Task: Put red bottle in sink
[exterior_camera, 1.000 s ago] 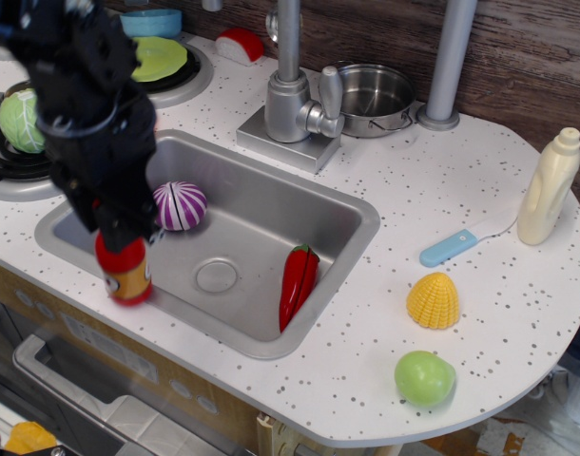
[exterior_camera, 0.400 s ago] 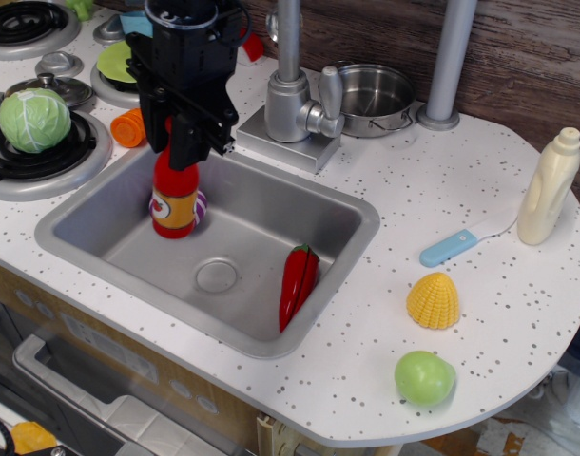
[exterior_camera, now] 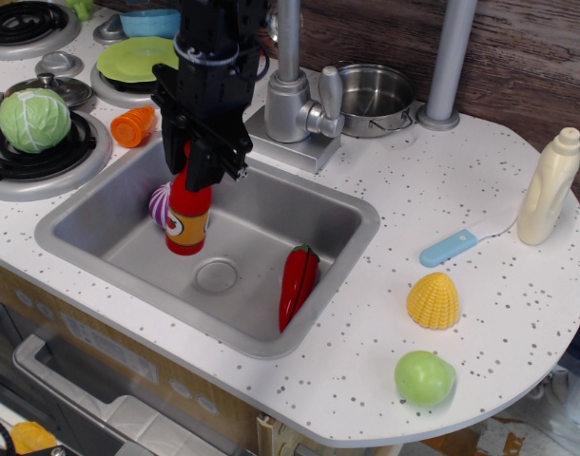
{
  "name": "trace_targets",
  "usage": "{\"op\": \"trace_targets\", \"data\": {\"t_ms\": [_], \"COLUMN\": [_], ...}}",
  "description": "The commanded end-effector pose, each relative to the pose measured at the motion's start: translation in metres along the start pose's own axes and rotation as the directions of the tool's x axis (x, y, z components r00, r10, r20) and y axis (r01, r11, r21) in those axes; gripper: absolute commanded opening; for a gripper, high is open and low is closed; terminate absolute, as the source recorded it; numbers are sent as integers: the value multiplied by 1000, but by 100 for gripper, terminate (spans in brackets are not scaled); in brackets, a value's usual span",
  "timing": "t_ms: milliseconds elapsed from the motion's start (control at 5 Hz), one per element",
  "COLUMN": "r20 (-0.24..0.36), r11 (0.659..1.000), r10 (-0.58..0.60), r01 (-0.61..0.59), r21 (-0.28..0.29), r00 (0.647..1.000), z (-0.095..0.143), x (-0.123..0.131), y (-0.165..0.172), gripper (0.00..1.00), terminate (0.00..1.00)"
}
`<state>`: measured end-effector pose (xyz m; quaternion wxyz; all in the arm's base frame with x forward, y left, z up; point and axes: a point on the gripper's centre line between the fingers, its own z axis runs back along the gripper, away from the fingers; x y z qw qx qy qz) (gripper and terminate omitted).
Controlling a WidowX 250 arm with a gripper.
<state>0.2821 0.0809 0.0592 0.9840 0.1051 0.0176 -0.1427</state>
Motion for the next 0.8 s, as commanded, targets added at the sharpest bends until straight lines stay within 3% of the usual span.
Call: {"op": "trace_targets", "data": {"t_ms": [0,200,400,600], "r20": [22,77,77,77], "r11": [998,995,995,995], "r10": [-56,-90,-90,-90], "r01": [56,94,94,94], "r21": [-4,-44,-44,-44], "r00": [998,993,993,993], "z": [-32,-52,-52,-52], "x": [-8,-11,-11,-11], "y": [21,29,29,29], "gripper": [0,0,100,100], "terminate": [0,0,0,100]}}
